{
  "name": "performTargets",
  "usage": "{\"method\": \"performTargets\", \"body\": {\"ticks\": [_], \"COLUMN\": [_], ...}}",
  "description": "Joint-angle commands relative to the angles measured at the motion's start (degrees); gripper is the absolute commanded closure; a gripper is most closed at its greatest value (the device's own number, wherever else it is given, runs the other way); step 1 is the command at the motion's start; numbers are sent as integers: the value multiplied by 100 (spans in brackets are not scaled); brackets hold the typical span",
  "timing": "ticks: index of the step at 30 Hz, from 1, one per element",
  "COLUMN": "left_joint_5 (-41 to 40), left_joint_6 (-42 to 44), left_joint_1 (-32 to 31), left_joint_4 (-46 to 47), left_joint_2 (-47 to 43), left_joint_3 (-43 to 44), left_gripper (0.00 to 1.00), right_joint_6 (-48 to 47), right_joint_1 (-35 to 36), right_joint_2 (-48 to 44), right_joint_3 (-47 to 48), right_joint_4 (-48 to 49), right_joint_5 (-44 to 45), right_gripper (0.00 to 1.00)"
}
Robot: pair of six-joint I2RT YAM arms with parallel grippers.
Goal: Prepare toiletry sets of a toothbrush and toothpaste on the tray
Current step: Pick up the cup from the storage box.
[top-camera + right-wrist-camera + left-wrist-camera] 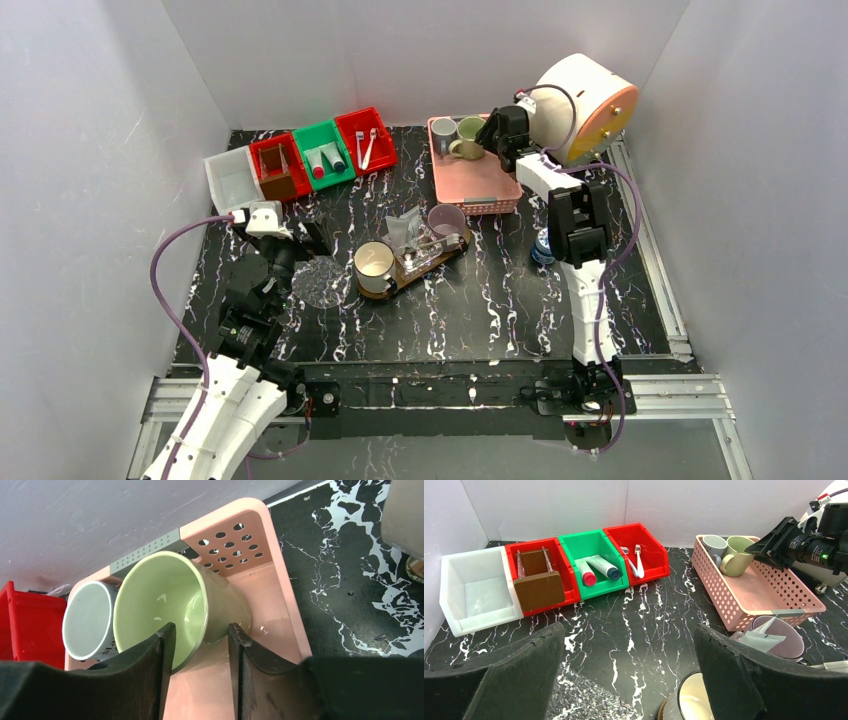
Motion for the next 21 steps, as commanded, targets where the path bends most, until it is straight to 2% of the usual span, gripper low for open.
{"method": "performTargets", "body": {"ticks": [1,6,13,21], "left_joint_5": [99,129,168,208], "left_joint_6": [11,3,3,3], "left_joint_1": [38,46,45,44], "left_joint_4": [151,162,176,189], "left_joint_2": [-8,-35,-53,-66], "left_joint_3": [-4,-13,-21,-31], "left_gripper": [2,2,2,2], "right_joint_6": [-8,-107,-334,-675], "right_joint_1": [-27,-49,-64,-50], "right_joint_2": [-194,-522,-889,-1516], "right_joint_3": [-214,-727,-956,-1097], "right_joint_4": [211,361,305,-357], "right_joint_5": [180,76,-167,-255], "right_gripper": [54,68,98,99]}}
